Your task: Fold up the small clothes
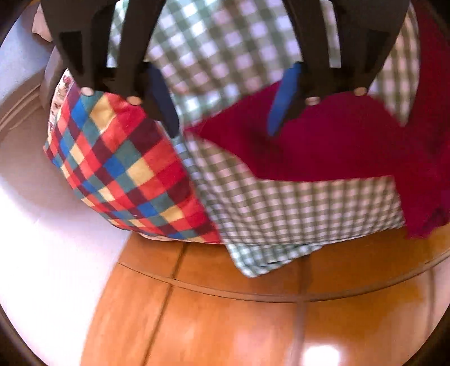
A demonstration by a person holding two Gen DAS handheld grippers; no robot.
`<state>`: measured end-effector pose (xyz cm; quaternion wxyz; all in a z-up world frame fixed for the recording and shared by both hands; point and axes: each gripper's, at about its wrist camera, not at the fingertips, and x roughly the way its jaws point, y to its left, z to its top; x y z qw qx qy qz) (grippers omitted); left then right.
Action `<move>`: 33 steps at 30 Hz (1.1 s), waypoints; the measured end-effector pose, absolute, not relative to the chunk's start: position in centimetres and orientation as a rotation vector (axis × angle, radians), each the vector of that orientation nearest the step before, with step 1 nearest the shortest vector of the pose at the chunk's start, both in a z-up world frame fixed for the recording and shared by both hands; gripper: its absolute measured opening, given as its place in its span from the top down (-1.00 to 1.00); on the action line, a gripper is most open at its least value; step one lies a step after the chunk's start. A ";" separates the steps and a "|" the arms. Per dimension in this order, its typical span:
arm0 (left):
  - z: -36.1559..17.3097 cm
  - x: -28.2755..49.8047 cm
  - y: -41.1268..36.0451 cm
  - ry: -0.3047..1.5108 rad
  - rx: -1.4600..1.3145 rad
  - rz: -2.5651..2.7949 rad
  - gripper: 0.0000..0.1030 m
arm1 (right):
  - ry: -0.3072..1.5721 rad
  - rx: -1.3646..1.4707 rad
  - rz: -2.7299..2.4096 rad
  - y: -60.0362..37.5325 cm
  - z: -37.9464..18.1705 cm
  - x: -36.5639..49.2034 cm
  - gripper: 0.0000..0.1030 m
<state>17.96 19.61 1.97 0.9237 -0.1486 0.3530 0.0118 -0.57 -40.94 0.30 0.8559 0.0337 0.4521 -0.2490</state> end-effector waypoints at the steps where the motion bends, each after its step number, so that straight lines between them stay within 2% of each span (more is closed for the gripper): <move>1: 1.1 17.1 18.6 0.742 -0.316 -0.040 -0.13 | 0.960 0.102 -0.480 -40.3 0.1 -0.9 -0.40; 7: -6.7 11.7 11.0 1.002 -0.488 -0.521 -0.15 | 1.158 0.481 0.117 -30.8 -3.6 -5.6 -0.41; 12: -10.6 9.4 4.9 1.106 -0.555 -0.675 -0.20 | 1.186 0.506 0.233 -24.4 -4.9 -7.2 -0.44; 13: -10.5 9.1 4.1 1.094 -0.542 -0.681 -0.20 | 1.177 0.512 0.233 -23.7 -4.8 -7.1 -0.35; 14: -10.4 8.8 3.1 1.092 -0.513 -0.699 -0.01 | 1.174 0.511 0.242 -23.2 -4.7 -7.0 -0.06; 15: -10.4 9.1 2.9 1.103 -0.503 -0.718 0.54 | 1.171 0.494 0.263 -22.3 -4.6 -6.7 0.11; 16: -10.2 9.1 2.0 1.119 -0.476 -0.734 0.67 | 1.172 0.480 0.277 -21.8 -4.6 -6.5 0.58; 17: -9.8 8.9 1.8 1.107 -0.445 -0.723 0.72 | 1.173 0.467 0.280 -21.3 -4.5 -6.3 0.87; 20: -7.3 8.5 2.9 1.045 -0.421 -0.721 0.80 | 1.124 0.423 0.295 -20.6 -2.4 -6.3 0.87; 27: -0.9 5.6 10.6 0.953 -0.424 -0.674 0.80 | 0.997 0.381 0.239 -24.8 3.6 -8.4 0.88; 30: -1.4 2.1 13.8 0.971 -0.405 -0.642 0.80 | 1.065 0.313 0.234 -25.5 3.1 -10.7 0.88; 33: -4.4 -1.1 15.2 1.058 -0.382 -0.578 0.80 | 1.191 0.265 0.195 -26.4 0.1 -13.1 0.88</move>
